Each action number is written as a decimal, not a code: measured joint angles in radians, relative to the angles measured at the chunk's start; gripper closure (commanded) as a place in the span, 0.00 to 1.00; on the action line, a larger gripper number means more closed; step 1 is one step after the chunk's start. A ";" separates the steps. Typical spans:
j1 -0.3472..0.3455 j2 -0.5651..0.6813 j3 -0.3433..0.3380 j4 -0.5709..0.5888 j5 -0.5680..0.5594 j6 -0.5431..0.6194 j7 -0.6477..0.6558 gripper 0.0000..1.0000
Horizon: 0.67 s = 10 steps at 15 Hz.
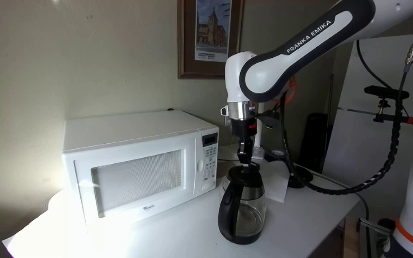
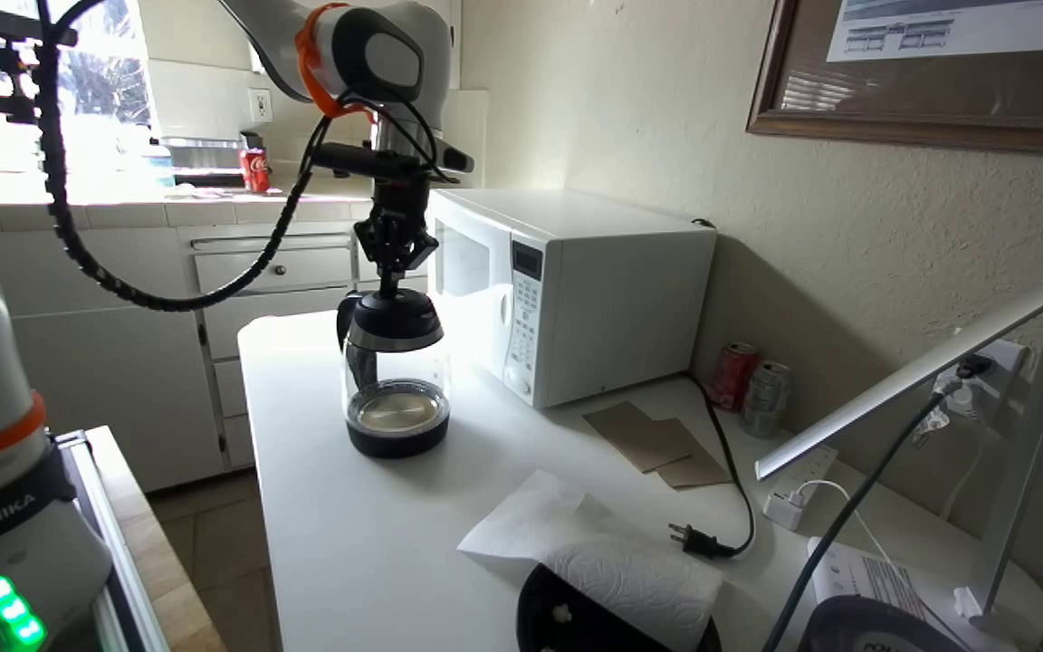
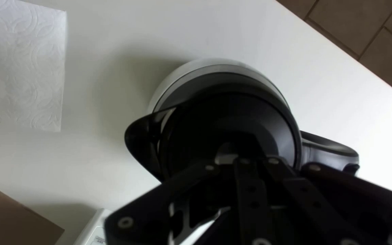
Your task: Open the lid of the kettle
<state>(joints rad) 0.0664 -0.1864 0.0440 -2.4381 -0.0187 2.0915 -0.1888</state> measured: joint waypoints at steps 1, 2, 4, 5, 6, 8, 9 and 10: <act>0.000 0.000 -0.001 0.000 0.001 0.000 0.000 1.00; 0.000 0.000 -0.001 0.001 0.001 0.000 0.000 1.00; 0.000 -0.002 -0.001 0.003 0.001 0.000 0.000 1.00; 0.000 -0.008 -0.001 0.006 0.000 -0.003 0.001 1.00; 0.000 -0.018 -0.001 0.009 -0.001 -0.013 0.003 1.00; 0.000 -0.046 0.000 0.020 -0.004 -0.043 0.007 1.00; 0.000 -0.060 0.000 0.026 -0.005 -0.063 0.009 1.00; 0.000 -0.073 0.000 0.033 -0.005 -0.083 0.010 1.00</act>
<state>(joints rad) 0.0662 -0.2594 0.0435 -2.4053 -0.0234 2.0082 -0.1791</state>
